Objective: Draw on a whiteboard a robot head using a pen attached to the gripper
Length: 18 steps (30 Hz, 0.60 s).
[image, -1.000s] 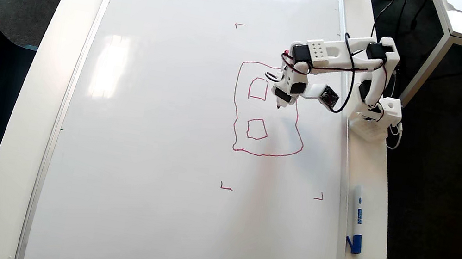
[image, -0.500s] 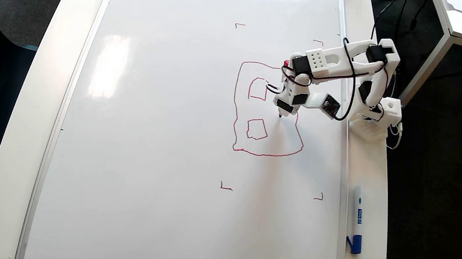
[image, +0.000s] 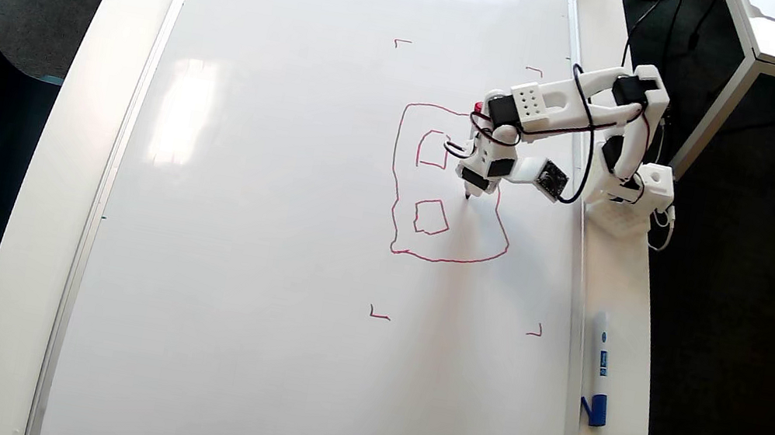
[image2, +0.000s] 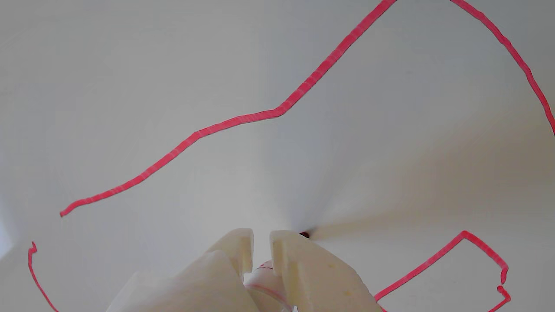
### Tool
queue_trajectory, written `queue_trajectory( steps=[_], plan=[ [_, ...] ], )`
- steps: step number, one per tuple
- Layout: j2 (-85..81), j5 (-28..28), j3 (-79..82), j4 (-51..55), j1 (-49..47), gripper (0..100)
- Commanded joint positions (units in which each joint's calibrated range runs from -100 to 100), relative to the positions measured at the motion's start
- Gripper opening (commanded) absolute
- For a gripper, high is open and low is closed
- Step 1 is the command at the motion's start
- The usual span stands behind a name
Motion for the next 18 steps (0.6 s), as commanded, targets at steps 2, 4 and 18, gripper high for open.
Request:
queue_trajectory(
  steps=[2,4,18],
  plan=[
    [0.7,-0.2,-2.9,-1.6,0.2,1],
    [0.7,-0.2,-4.4,-1.6,0.3,1],
    [0.7,2.1,-4.9,-1.7,6.5,1]
  ],
)
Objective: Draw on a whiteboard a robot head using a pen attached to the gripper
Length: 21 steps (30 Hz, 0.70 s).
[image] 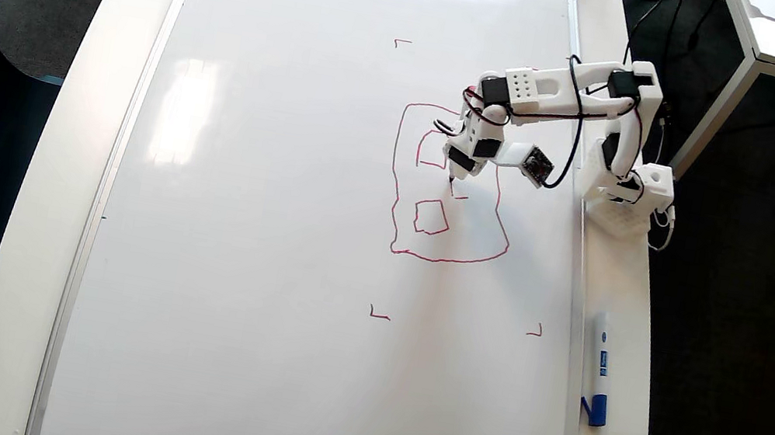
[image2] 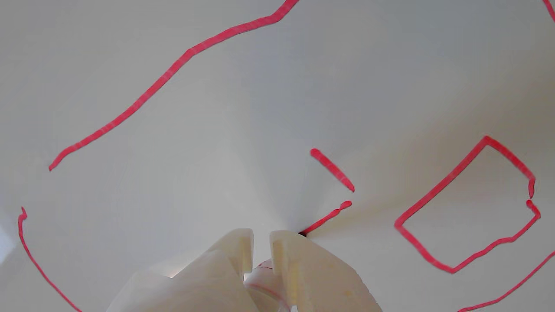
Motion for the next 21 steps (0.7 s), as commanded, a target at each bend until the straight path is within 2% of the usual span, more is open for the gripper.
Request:
queue_trajectory(
  steps=[1,21],
  plan=[
    [-0.3,0.9,-1.4,0.8,1.3,1],
    [-4.9,2.1,6.6,1.0,1.5,1]
  ],
)
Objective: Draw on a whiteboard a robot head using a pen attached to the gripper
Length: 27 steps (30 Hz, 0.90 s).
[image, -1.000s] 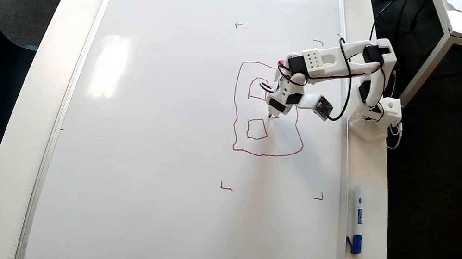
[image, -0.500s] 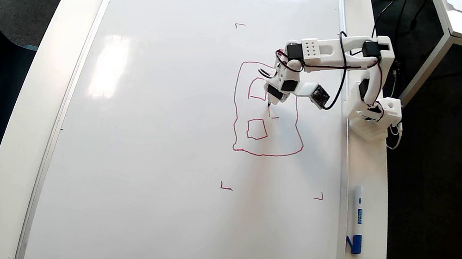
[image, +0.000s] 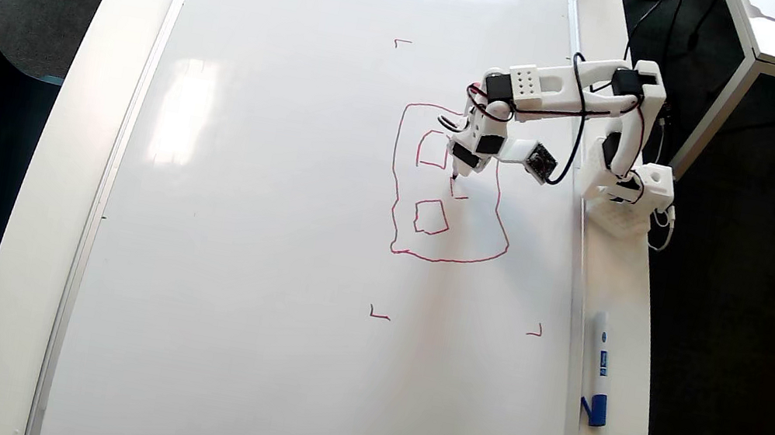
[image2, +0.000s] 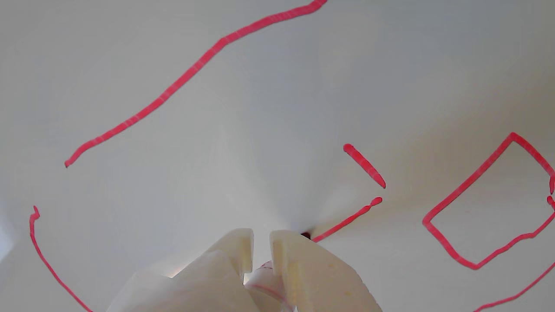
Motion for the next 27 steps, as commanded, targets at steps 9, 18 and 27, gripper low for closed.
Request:
queue_trajectory(
  steps=[9,18,27],
  plan=[
    [-6.9,1.4,7.1,0.6,0.2,1],
    [-8.4,1.3,8.5,0.6,-0.3,1],
    [-7.7,0.9,7.8,0.5,-4.9,1]
  ],
)
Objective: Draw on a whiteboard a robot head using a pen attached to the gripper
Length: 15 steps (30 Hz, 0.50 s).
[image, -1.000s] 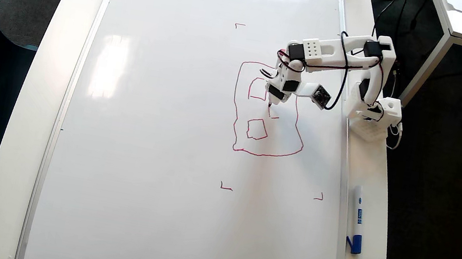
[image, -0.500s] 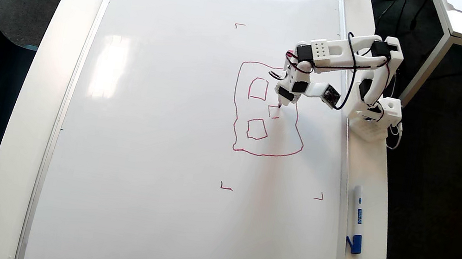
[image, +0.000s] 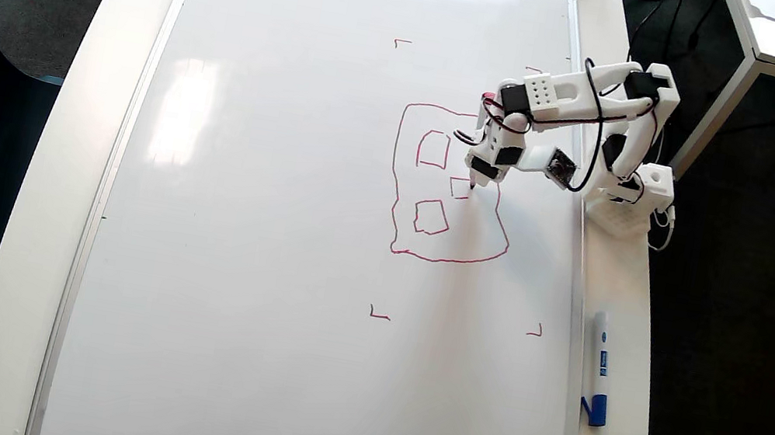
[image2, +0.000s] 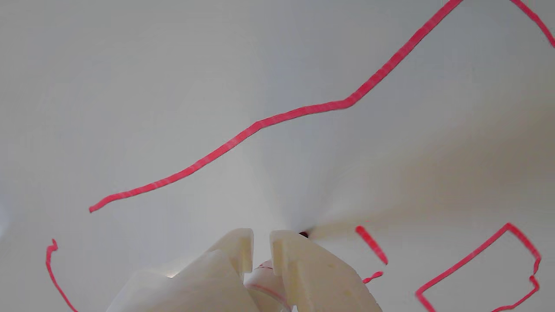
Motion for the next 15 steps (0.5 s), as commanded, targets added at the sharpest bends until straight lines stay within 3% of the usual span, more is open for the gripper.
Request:
queue_trajectory(
  steps=[1,15],
  plan=[
    [-1.1,-0.2,-0.6,0.5,-1.5,1],
    [-1.7,-0.2,-0.7,-0.3,-3.1,1]
  ],
)
